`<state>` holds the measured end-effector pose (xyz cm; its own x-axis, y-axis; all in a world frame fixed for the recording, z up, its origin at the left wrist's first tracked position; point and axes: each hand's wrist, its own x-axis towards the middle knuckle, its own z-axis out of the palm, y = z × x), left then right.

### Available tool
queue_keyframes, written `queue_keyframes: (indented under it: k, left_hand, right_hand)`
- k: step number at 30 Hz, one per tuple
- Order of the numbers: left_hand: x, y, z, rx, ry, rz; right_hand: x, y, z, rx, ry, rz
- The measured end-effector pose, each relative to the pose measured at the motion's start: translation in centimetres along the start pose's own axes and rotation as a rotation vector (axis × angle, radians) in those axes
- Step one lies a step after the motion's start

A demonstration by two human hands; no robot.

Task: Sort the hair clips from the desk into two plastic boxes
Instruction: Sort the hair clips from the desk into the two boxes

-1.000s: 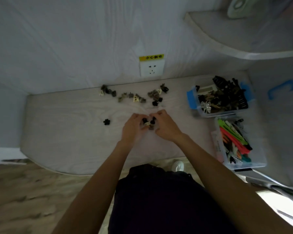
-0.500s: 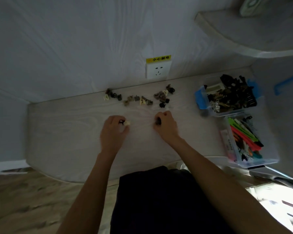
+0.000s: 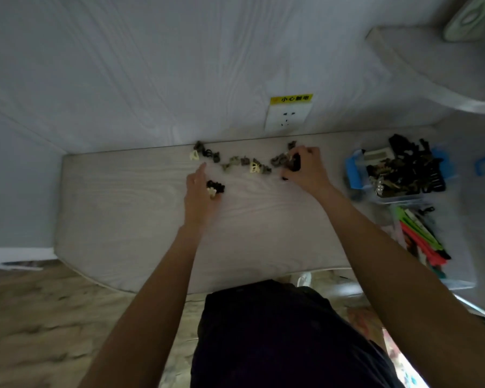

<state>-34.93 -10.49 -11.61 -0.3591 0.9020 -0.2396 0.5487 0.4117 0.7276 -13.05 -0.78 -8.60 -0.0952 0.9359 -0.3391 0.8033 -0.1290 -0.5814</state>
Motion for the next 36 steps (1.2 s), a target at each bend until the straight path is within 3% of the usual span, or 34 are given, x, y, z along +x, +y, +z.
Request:
queue_keyframes:
  k: [3,11,16,22,29,32,36]
  left_hand:
    - [1.9,1.0,0.4,-0.046,-0.040,-0.013]
    - [5.2,3.7,2.4,0.180,-0.326,0.217]
    - [5.3,4.4,2.9,0.175,-0.289,0.201]
    - [4.7,3.8,3.1,-0.010,-0.279,0.183]
    - [1.6,7.7,1.9,-0.245,-0.213,0.201]
    - [-0.3,11.4,2.3,-0.439,-0.277,0.249]
    - [-2.1,16.5,5.2,-0.453,-0.369,0.362]
  right_hand:
    - [-0.3,-0.4,0.9,-0.061,-0.046,-0.042]
    - [-0.2,-2.5,3.9,-0.153,-0.060,-0.096]
    - [-0.4,-2.6,4.4,-0.076,-0.005,-0.126]
    - [-1.0,-3.1,3.7,0.042,0.011,-0.100]
    - [-3.0,-2.8,-0.1,0.313,0.082,-0.098]
    - [-4.9,-1.5,-3.2,0.533,0.116,-0.070]
    - [-7.5,1.7,-7.7,0.748,0.191,0.020]
